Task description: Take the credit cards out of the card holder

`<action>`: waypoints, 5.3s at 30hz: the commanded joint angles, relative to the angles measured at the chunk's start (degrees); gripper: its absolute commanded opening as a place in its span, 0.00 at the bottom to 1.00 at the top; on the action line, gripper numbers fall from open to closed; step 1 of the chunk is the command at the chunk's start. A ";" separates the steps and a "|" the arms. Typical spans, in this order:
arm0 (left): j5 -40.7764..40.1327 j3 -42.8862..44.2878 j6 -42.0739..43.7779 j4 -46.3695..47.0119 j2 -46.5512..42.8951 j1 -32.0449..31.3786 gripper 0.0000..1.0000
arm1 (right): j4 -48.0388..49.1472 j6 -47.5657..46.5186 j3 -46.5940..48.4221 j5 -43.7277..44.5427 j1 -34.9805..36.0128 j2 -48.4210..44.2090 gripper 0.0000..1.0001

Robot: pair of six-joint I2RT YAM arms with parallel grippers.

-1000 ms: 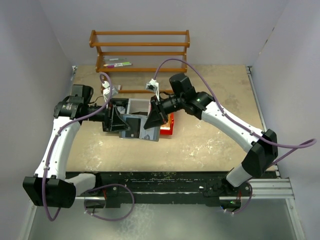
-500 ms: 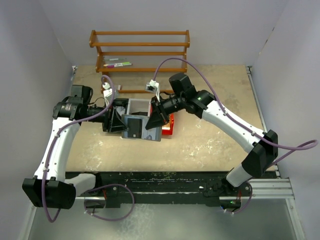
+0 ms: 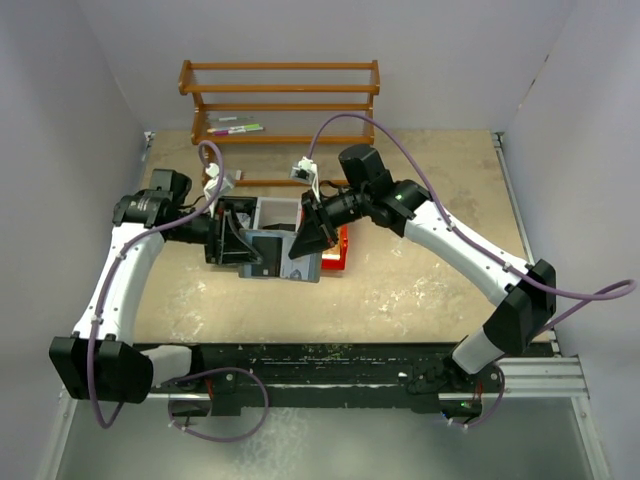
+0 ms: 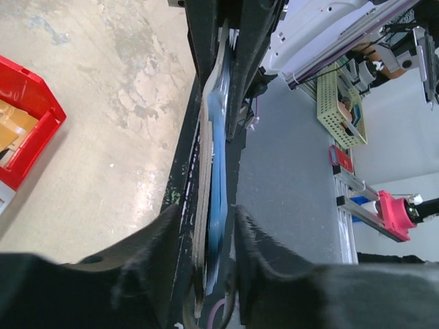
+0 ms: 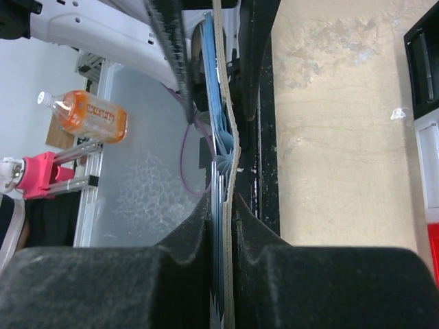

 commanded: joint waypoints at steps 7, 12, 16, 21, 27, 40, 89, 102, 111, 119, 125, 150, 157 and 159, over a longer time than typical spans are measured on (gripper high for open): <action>6.25 4.41 7.87 -6.82 1.85 0.23 0.18 | 1.45 -0.50 2.15 -3.66 -0.89 -0.58 0.08; 5.07 5.33 9.95 -9.12 1.92 0.23 0.12 | 0.83 -0.93 2.36 -2.09 -2.70 -0.84 0.34; 5.50 4.82 7.04 -7.04 1.88 0.23 0.06 | 4.66 2.95 1.35 1.10 -3.87 -1.77 0.54; 4.40 2.28 -4.03 1.54 1.35 0.28 0.04 | 14.32 9.62 -3.06 14.74 -5.41 -7.40 0.64; -3.34 0.14 -22.65 17.86 -2.20 0.84 0.00 | 24.34 17.60 -7.82 26.31 -5.86 -17.44 0.65; -8.12 0.49 -30.64 24.34 -2.45 0.85 0.02 | 38.76 29.61 -14.81 15.83 1.73 -11.06 0.59; 12.54 0.16 -30.96 22.04 -4.87 0.85 0.12 | 75.22 52.02 -26.44 1.16 0.32 -6.02 0.21; 12.71 0.82 -30.97 21.65 -5.18 0.85 0.07 | 82.62 55.86 -27.60 -0.81 0.02 -6.18 0.01; 12.41 1.20 -30.83 21.42 -5.23 0.85 0.07 | 82.43 55.90 -28.08 -1.72 -1.07 -7.60 0.00; 4.95 3.96 -26.97 19.85 -5.52 0.85 0.04 | 74.73 52.87 -33.01 -3.29 -6.35 -11.75 0.00; -8.58 8.27 -22.57 17.99 -4.48 0.85 0.04 | 55.05 41.79 -35.62 -2.13 -12.21 -16.81 0.00; -23.30 16.68 -27.71 19.34 -5.47 0.90 0.04 | 37.53 34.49 -14.95 28.79 -4.98 12.25 0.00; -18.56 15.40 -28.46 19.08 -6.19 0.88 0.04 | 34.83 35.35 -7.29 32.13 -3.10 20.77 0.00; -17.08 15.28 -29.00 19.01 -6.13 0.93 0.04 | 34.64 35.53 -6.02 32.79 -2.51 22.49 0.00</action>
